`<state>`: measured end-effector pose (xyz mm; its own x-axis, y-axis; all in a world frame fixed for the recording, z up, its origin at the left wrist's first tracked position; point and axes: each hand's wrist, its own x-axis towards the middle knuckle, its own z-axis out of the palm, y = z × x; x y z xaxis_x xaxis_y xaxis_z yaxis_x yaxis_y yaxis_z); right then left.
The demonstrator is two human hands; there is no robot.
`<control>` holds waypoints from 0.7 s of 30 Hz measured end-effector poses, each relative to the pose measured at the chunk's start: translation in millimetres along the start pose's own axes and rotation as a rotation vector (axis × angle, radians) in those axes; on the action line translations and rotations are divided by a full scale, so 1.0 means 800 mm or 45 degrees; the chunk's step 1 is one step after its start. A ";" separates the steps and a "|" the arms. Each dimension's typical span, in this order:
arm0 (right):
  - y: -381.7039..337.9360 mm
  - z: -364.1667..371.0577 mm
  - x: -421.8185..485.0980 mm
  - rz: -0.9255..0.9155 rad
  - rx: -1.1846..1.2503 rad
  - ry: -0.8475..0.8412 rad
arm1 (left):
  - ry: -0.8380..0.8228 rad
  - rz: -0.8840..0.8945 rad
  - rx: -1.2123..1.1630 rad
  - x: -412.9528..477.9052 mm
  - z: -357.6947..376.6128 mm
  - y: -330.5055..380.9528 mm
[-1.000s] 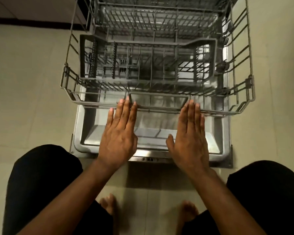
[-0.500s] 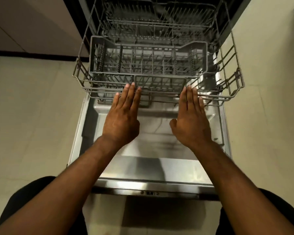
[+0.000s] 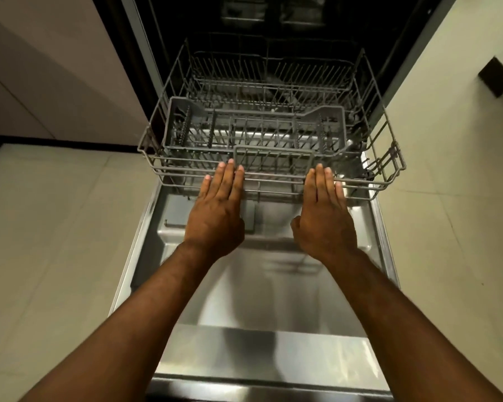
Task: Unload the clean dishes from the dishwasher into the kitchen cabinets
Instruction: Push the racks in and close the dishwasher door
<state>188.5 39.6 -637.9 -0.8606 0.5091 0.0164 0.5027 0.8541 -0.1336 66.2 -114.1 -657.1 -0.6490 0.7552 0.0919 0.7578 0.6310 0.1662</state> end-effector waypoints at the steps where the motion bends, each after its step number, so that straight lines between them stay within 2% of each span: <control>1: 0.001 0.000 0.007 -0.004 0.000 0.015 | 0.002 0.002 0.006 0.006 0.000 -0.002; 11: 0.012 0.002 0.068 -0.018 -0.029 0.040 | -0.074 -0.006 0.025 0.067 -0.003 -0.014; 21: 0.020 0.005 0.123 0.010 -0.106 0.006 | -0.016 -0.047 0.275 0.118 0.011 -0.015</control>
<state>111.9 103.0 -642.4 -0.8562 0.5162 0.0200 0.5148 0.8558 -0.0512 -3.6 -49.2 -659.5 -0.6768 0.7321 0.0773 0.7312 0.6807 -0.0453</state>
